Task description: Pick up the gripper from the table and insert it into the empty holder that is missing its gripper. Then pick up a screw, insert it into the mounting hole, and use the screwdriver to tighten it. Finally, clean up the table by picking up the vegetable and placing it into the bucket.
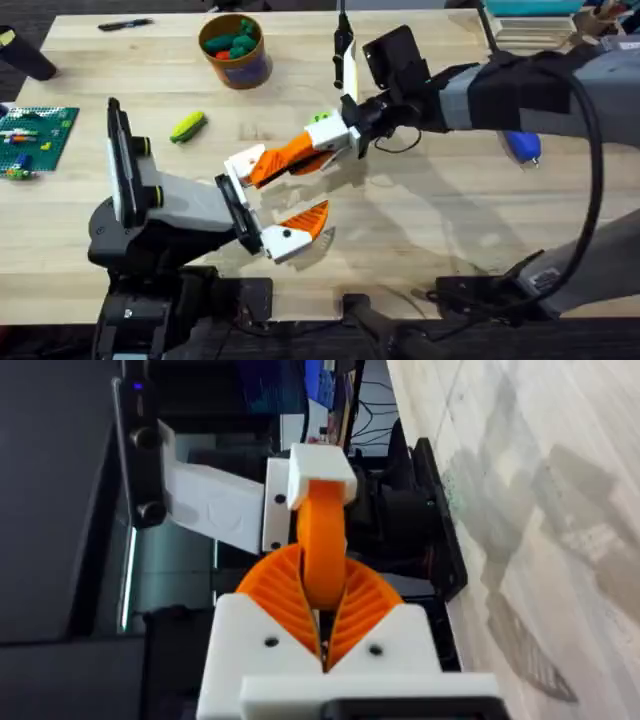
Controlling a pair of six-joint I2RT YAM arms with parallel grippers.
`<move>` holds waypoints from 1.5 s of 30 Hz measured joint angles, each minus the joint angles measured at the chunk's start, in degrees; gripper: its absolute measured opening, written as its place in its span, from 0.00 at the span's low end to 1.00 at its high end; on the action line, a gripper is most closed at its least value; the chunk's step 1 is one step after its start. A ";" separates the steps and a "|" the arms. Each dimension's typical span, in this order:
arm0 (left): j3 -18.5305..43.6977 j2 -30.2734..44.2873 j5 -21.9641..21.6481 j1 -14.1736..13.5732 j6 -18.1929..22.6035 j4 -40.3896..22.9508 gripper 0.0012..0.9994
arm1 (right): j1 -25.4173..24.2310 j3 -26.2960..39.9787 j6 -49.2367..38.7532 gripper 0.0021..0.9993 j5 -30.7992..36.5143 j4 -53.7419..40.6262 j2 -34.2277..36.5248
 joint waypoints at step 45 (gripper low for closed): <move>0.00 0.76 -3.21 0.87 -3.54 0.15 0.89 | 3.65 0.52 14.89 0.01 14.07 4.68 -2.23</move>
